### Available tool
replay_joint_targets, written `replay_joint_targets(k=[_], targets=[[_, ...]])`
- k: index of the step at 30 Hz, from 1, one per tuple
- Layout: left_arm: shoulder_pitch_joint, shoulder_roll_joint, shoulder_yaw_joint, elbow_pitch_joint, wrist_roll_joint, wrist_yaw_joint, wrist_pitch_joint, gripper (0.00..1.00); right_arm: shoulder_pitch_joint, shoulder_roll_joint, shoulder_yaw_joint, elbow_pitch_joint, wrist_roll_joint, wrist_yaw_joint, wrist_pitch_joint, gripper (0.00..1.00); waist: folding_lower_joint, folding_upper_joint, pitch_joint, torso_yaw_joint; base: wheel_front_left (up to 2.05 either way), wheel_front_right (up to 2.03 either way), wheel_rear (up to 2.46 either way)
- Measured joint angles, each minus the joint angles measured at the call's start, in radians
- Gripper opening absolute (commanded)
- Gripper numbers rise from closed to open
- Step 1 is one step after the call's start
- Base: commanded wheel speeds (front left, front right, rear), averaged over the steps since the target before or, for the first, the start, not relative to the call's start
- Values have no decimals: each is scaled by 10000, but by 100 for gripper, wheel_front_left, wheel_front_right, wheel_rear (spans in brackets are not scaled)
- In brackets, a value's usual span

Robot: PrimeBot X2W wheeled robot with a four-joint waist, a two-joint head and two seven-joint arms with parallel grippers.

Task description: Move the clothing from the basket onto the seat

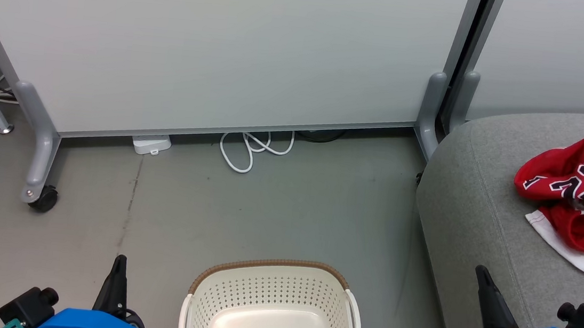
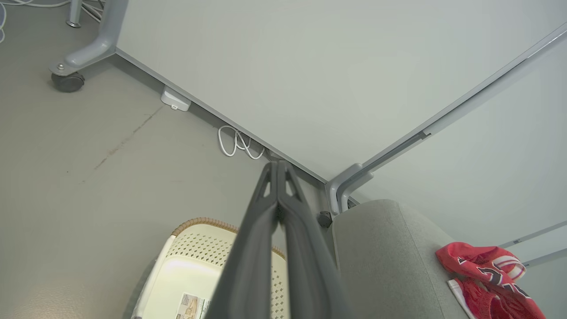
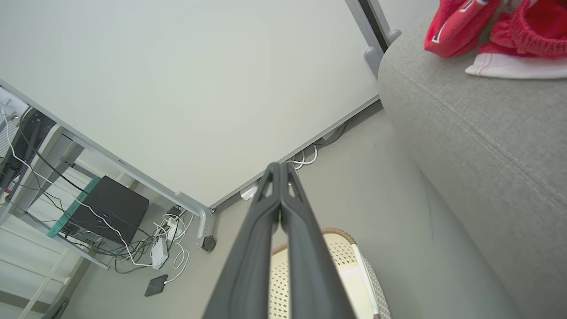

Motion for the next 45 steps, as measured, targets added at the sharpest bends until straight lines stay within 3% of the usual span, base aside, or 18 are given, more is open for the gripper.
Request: replay_joint_targets(k=[45], targets=[[-502, -213, 995, -771, -4546, 0, 1329, 0, -507, 46, -489, 173, 5183, 0, 604, 0, 0, 0, 30, -211, 0, 0, 0]])
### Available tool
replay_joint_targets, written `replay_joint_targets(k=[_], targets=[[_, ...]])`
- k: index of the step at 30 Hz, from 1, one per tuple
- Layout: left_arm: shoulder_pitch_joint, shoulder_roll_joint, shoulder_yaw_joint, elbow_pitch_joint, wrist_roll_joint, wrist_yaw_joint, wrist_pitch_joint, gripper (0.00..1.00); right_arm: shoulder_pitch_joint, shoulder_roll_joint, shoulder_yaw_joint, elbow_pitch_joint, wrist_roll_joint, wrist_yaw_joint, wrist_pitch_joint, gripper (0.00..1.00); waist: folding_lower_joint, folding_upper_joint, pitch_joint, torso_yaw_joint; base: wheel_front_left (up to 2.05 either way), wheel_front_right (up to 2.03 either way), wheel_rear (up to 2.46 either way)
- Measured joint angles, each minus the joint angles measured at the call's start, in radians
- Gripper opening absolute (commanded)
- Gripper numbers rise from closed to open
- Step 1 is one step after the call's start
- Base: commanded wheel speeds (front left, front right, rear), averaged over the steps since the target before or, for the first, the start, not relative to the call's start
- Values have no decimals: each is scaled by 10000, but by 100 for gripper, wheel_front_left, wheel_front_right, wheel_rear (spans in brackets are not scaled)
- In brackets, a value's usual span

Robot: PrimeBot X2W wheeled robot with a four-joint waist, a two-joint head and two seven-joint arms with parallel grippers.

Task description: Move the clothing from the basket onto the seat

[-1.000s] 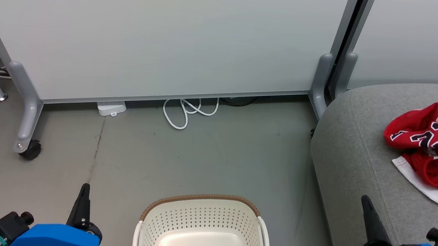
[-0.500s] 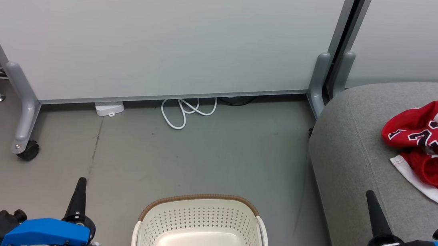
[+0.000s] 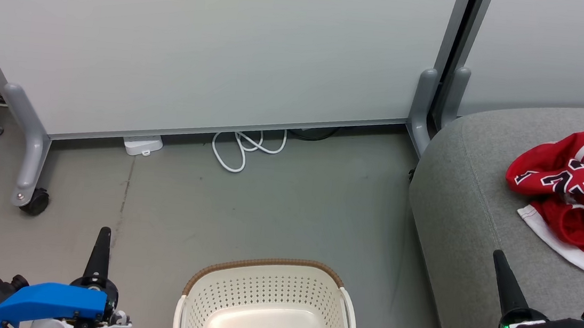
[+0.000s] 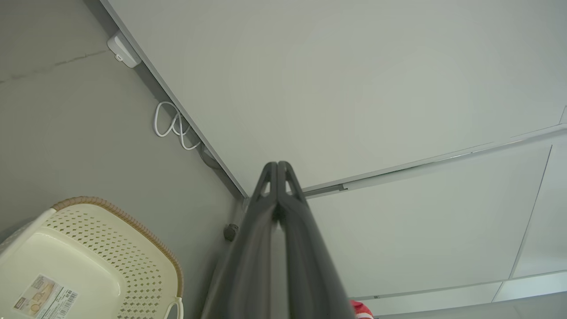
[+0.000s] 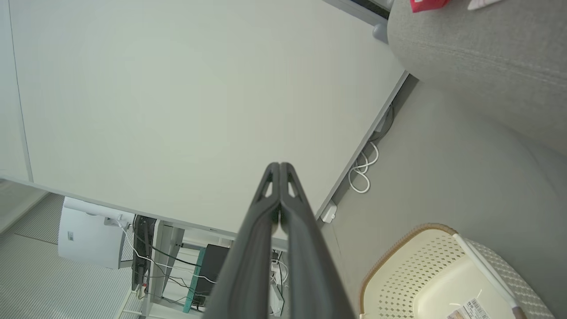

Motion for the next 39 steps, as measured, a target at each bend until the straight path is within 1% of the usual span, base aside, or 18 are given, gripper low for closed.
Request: replay_joint_targets(k=[20, 39], targets=[[-184, -71, 326, -261, -1505, 0, 428, 0, -160, 15, -167, 58, 1722, 0, 186, 0, 0, 0, 14, -94, 0, 0, 0], [-314, -121, 575, -472, -2727, 0, 794, 0, -340, 29, -290, 100, 3112, 0, 360, 0, -1, 0, 26, -183, 0, 0, 0]])
